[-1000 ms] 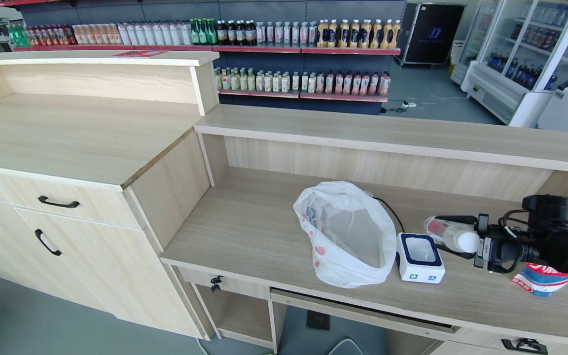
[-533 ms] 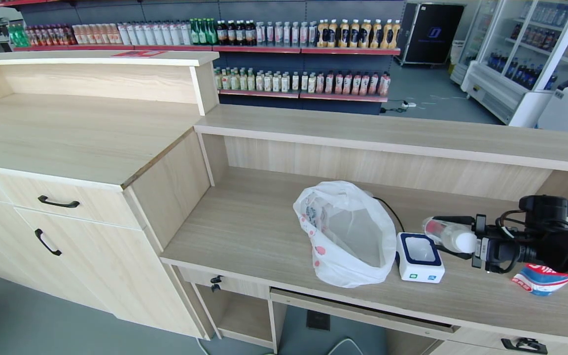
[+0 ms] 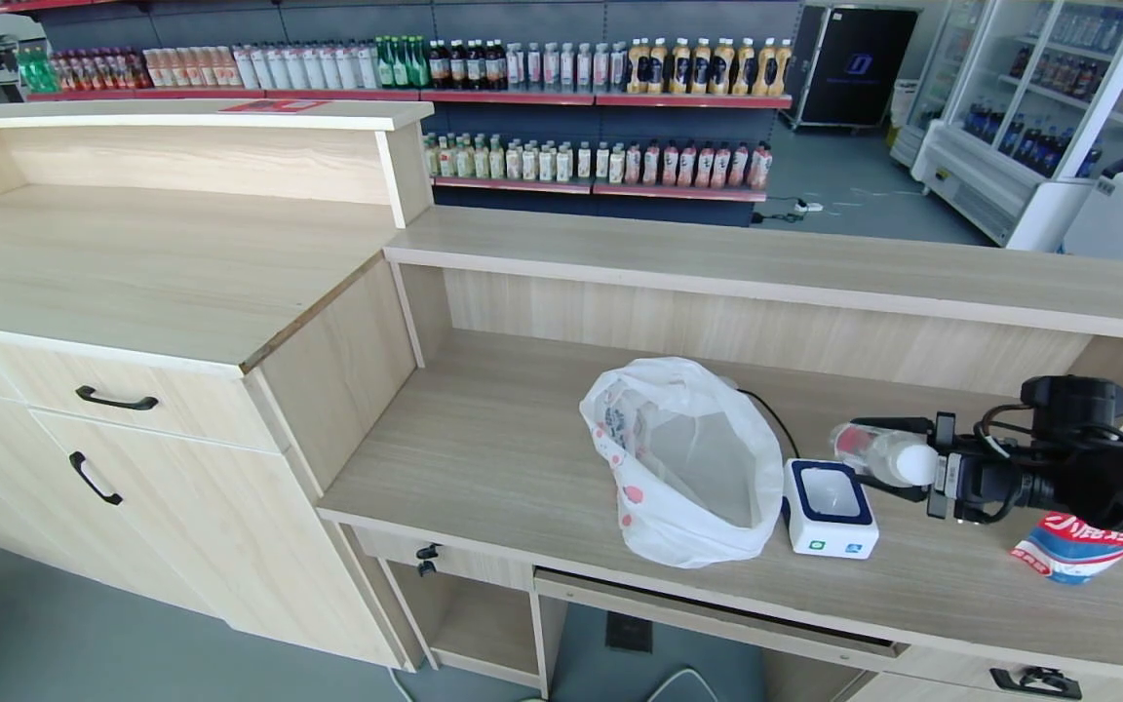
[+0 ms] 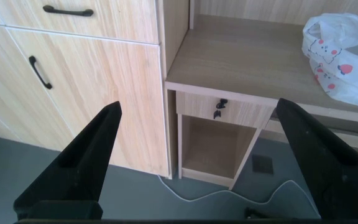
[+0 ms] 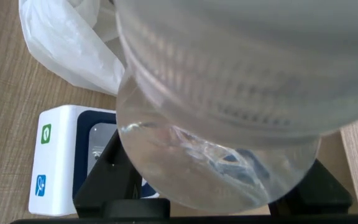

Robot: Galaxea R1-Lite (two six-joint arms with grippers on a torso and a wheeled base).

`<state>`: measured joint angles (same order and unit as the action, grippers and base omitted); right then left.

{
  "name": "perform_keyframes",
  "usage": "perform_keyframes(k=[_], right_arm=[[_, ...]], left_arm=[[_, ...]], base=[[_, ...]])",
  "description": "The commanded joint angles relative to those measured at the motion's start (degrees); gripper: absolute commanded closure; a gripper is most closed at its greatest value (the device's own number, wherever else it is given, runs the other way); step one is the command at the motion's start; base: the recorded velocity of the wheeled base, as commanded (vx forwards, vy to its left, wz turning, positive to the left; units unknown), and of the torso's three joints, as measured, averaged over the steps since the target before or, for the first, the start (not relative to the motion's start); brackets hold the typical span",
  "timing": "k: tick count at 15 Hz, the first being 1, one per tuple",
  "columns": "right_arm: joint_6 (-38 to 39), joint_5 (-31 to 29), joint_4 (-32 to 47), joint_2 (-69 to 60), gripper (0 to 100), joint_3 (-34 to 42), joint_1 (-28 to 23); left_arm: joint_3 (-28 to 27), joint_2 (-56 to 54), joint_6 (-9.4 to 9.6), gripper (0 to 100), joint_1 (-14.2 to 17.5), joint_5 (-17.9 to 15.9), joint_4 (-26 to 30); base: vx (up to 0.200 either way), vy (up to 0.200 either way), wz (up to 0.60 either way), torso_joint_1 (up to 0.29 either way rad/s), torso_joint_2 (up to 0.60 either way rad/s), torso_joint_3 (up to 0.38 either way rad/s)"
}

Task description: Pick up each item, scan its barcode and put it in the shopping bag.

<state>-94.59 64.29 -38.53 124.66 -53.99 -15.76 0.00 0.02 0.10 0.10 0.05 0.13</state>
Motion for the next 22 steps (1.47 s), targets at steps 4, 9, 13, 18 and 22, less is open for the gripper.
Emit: perform_keyframes(k=[4, 9, 13, 18, 22], right_arm=[[28.23, -0.22, 13.31, -22.00, 100, 2.40, -6.74], [49.59, -6.29, 24.12, -27.72, 100, 2.40, -16.93], [66.02, -11.38, 23.86, -29.12, 100, 2.05, -18.60], [81.49, -25.18, 17.53, -28.68, 100, 2.49, -15.00], [77.45, -35.82, 12.17, -28.68, 100, 3.37, -12.36]], left_arm=[[0.00, -0.02, -0.01, 0, -0.01, -0.05, -0.05], [0.00, -0.02, -0.01, 0, -0.01, 0.04, -0.05], [0.00, -0.02, -0.01, 0, -0.01, 0.04, -0.05], [0.00, -0.02, -0.01, 0, -0.01, 0.04, -0.05], [0.00, -0.02, -0.01, 0, -0.01, 0.04, 0.04]], base=[[0.000, 0.000, 0.00, 0.000, 0.00, 0.000], [0.000, 0.000, 0.00, 0.000, 0.00, 0.000], [0.000, 0.000, 0.00, 0.000, 0.00, 0.000], [0.000, 0.000, 0.00, 0.000, 0.00, 0.000], [0.000, 0.000, 0.00, 0.000, 0.00, 0.000]])
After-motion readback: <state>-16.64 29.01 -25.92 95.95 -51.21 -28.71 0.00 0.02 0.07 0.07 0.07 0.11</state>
